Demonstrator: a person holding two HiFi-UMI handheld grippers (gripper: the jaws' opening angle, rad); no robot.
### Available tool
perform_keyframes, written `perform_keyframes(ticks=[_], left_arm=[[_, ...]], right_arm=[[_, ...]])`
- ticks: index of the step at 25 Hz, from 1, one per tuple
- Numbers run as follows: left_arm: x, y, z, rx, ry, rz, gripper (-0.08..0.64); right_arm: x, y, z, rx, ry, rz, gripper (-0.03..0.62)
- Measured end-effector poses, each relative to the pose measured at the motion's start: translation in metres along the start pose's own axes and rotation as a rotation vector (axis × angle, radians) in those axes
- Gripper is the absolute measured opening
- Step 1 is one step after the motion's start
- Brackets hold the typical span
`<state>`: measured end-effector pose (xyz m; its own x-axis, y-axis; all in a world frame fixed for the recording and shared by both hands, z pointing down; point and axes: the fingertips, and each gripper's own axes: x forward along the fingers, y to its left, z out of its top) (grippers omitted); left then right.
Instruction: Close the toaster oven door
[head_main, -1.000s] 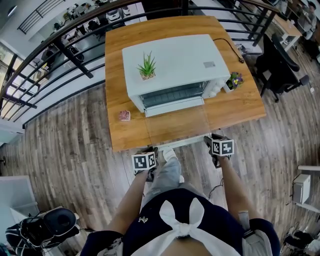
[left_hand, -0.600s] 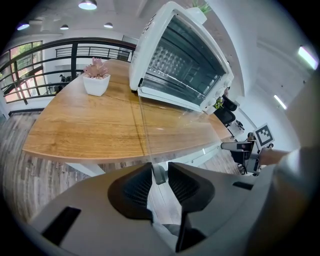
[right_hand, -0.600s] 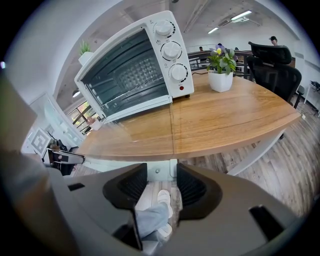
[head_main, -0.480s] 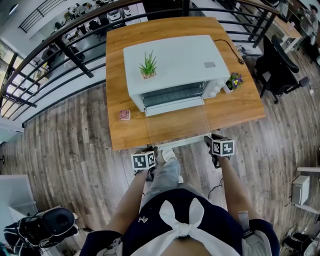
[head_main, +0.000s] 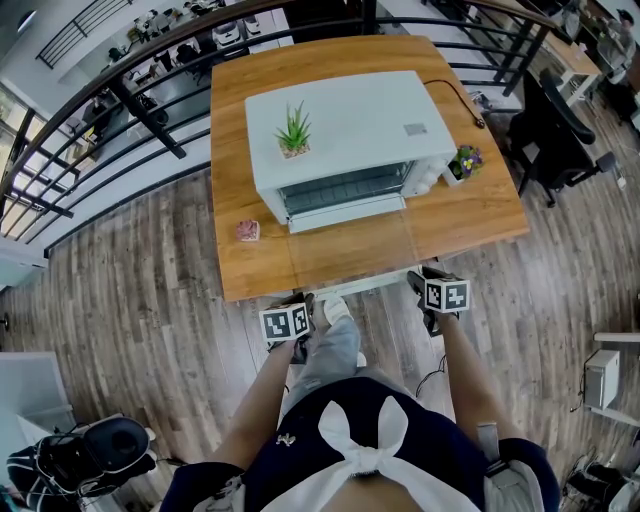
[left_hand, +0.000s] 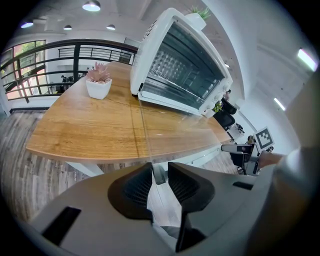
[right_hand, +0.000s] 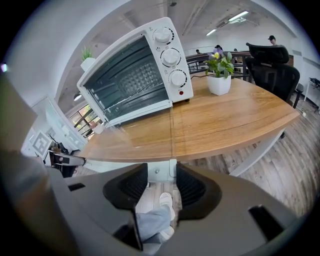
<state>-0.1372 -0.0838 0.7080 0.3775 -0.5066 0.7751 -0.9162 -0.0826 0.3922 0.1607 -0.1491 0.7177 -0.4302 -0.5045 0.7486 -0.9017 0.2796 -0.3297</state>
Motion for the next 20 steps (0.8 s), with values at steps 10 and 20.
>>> perform_keyframes(ticks=[10, 20], left_arm=[[-0.006, -0.003, 0.003, -0.013, -0.022, -0.018, 0.11], [-0.011, -0.004, 0.006, -0.02, -0.032, -0.032, 0.11]], right_arm=[[-0.007, 0.003, 0.004, 0.01, -0.02, 0.004, 0.184], [-0.011, 0.005, 0.007, 0.02, -0.04, 0.002, 0.183]])
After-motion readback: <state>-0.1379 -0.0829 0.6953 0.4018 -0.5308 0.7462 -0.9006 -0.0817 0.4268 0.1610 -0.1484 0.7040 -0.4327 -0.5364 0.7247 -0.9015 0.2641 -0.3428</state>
